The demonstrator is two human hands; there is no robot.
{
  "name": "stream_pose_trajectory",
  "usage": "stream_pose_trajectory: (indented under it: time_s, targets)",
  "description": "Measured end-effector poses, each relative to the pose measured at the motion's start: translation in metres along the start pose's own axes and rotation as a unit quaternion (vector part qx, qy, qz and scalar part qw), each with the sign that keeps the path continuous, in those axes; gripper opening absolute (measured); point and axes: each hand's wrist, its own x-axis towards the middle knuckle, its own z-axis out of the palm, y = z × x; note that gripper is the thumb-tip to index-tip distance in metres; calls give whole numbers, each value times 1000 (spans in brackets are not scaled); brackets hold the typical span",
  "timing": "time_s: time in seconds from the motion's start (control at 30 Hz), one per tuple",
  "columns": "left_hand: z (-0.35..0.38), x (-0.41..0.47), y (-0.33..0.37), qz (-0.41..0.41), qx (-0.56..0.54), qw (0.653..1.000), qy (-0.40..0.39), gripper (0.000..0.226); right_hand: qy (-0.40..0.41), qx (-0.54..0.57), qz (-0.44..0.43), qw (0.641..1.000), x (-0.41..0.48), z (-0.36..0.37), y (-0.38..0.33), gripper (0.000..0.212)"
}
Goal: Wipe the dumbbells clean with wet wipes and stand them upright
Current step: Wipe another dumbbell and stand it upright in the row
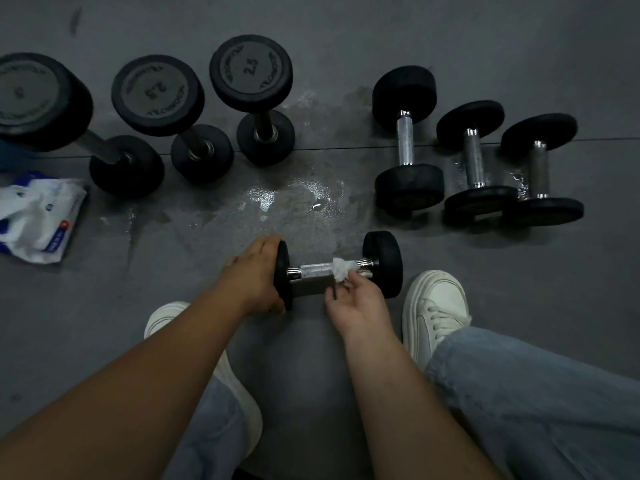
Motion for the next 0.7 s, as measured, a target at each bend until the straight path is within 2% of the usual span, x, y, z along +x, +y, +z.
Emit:
stream_pose_trajectory:
  time_s: [0.13, 0.2, 0.3, 0.4, 0.6, 0.7]
  targets:
    - [2, -3, 0, -8, -8, 1000, 4, 126, 5, 1, -21, 1000, 10, 5, -7, 33]
    - [3, -1, -1, -13, -15, 1000, 5, 126, 19, -12, -54, 998, 3, 4, -2, 28]
    - [3, 1, -1, -13, -8, 1000, 1, 127, 41, -9, -79, 996, -11, -3, 10, 31]
    - [3, 1, -2, -11, -9, 1000, 3, 125, 32, 26, -54, 998, 0, 3, -3, 14]
    - [2, 2, -2, -12, -10, 1000, 3, 123, 52, 76, -48, 995, -7, -23, 3, 19]
    - [4, 1, -1, -6, -13, 1000, 8, 122, 49, 68, -18, 996, 10, -14, -6, 33]
